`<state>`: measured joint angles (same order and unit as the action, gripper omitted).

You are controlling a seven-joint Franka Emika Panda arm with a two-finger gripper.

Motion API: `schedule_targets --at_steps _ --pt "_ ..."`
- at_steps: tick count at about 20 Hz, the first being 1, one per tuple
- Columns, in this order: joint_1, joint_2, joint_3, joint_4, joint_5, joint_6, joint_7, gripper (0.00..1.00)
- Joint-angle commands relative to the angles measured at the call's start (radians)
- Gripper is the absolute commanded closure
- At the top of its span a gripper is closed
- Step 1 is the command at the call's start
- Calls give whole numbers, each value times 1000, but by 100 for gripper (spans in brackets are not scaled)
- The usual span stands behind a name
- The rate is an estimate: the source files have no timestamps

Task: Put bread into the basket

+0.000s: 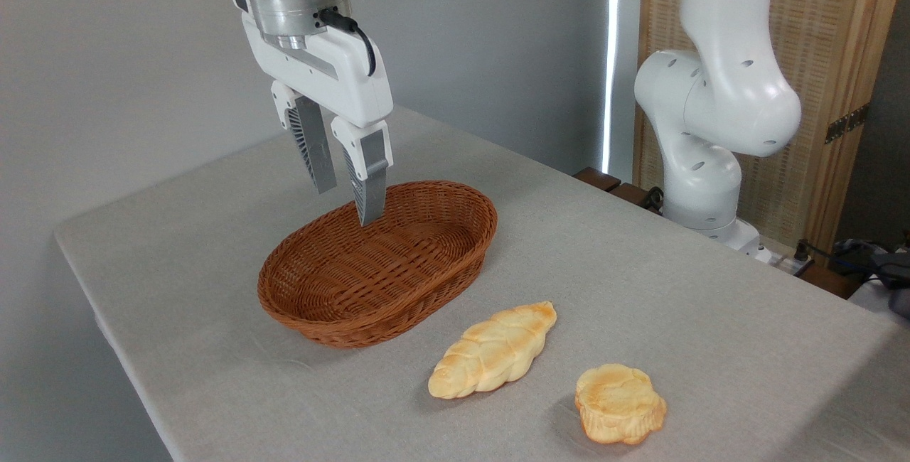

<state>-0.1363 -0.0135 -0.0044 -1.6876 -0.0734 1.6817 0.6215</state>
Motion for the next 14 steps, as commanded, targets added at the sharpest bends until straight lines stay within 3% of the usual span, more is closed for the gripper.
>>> schedule_targets --at_steps 1,14 --pt "-5 -16 6 -20 10 16 11 0" --pt "-3 -16 3 -20 10 7 11 0"
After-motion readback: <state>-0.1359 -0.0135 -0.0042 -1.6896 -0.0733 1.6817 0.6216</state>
